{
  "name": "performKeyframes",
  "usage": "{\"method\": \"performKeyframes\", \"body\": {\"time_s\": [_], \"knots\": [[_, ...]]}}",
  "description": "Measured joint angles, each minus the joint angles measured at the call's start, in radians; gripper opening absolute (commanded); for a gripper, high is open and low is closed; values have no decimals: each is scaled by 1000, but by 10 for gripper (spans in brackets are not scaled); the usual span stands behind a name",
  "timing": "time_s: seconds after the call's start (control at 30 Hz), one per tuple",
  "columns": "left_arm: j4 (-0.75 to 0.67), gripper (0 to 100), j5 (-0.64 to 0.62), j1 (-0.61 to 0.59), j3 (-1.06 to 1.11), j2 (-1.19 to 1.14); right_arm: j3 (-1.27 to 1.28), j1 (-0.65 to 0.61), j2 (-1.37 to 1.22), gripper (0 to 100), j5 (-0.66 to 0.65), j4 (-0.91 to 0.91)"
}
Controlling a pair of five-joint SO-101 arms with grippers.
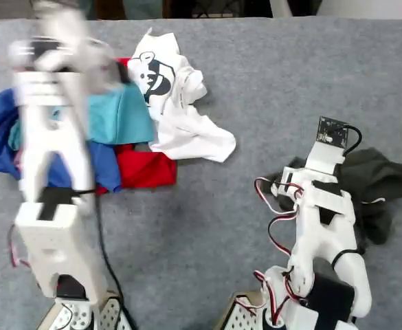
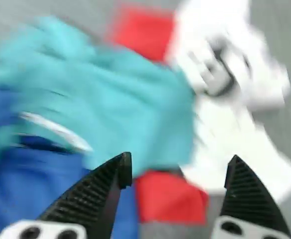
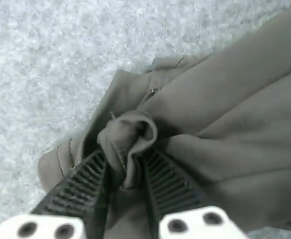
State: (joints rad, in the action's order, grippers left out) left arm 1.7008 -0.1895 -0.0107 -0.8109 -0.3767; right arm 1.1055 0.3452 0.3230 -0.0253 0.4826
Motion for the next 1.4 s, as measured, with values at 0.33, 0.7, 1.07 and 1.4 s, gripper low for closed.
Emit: {"method": "performKeyframes", "body": {"time_s": [0.33,0.7,1.07,1.4], "knots": [[-338,282,-160,103,250,-345,0,0,0,14,0,0],[-233,30,-92,20,-37,-540,5,0,2,14,2,0],[52,29,6,-356,-736,-551,5,0,2,14,3,0],[52,30,72,-694,-801,-382,5,0,2,14,3,0]]}}
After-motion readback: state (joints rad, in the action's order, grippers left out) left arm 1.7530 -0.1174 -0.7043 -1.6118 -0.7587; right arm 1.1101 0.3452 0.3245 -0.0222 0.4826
